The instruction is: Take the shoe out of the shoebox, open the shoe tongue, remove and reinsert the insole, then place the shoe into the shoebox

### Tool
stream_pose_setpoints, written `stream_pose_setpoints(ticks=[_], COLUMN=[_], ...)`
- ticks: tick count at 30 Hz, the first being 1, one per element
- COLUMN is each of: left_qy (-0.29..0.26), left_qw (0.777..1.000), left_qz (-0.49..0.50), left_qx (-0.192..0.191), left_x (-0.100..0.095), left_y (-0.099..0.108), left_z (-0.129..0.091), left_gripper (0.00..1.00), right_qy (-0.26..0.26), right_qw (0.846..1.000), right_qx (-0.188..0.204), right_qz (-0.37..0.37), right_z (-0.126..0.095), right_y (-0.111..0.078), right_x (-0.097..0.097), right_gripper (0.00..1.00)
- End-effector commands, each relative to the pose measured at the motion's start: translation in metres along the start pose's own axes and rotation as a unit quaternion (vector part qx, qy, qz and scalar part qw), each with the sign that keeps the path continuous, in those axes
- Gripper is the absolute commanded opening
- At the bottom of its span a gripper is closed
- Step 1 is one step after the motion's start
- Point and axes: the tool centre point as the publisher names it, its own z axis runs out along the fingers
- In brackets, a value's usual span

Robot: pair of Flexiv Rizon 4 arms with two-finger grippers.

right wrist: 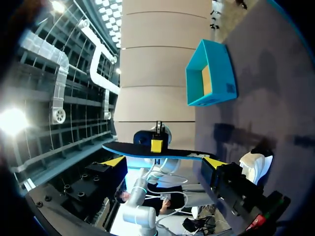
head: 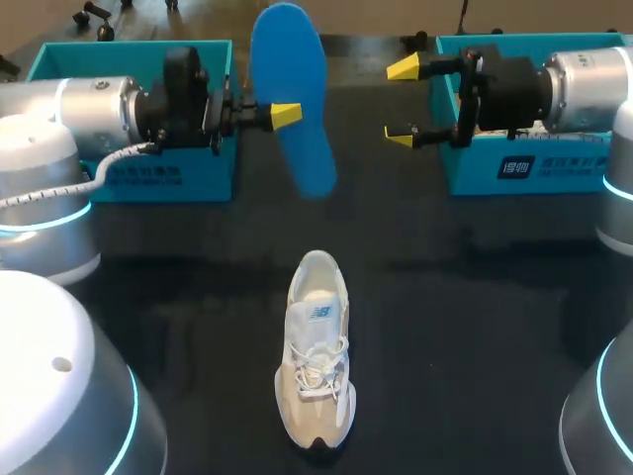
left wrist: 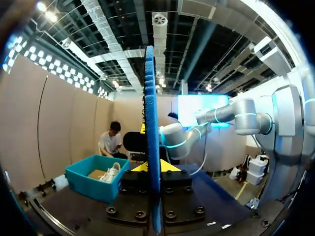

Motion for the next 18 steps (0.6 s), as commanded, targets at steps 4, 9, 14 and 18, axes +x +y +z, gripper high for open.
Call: stream_pose_setpoints(ticks=[4, 9, 14, 18], left_qy=[-0.006, -0.001, -0.002, -0.005], left_qw=[0.999, 0.999, 0.991, 0.969], left_qz=[-0.013, -0.033, -0.136, -0.246], left_qx=[-0.035, -0.032, -0.014, -0.012], left_x=[0.005, 0.007, 0.01, 0.013], left_y=[-0.011, -0.01, -0.003, 0.004], left_z=[0.0, 0.0, 0.0, 0.002], left_gripper=[0.0, 0.0, 0.0, 0.0], right_qy=[-0.001, -0.001, -0.001, -0.001], right_qw=[1.0, 1.0, 1.0, 1.0], right_qx=[0.0, 0.0, 0.0, 0.0], right_qz=[0.0, 0.0, 0.0, 0.0], right_z=[0.001, 0.001, 0.001, 0.001], right_y=[0.0, 0.0, 0.0, 0.0], right_x=[0.0, 0.0, 0.0, 0.0], right_gripper=[1.0, 1.0, 1.0, 1.0])
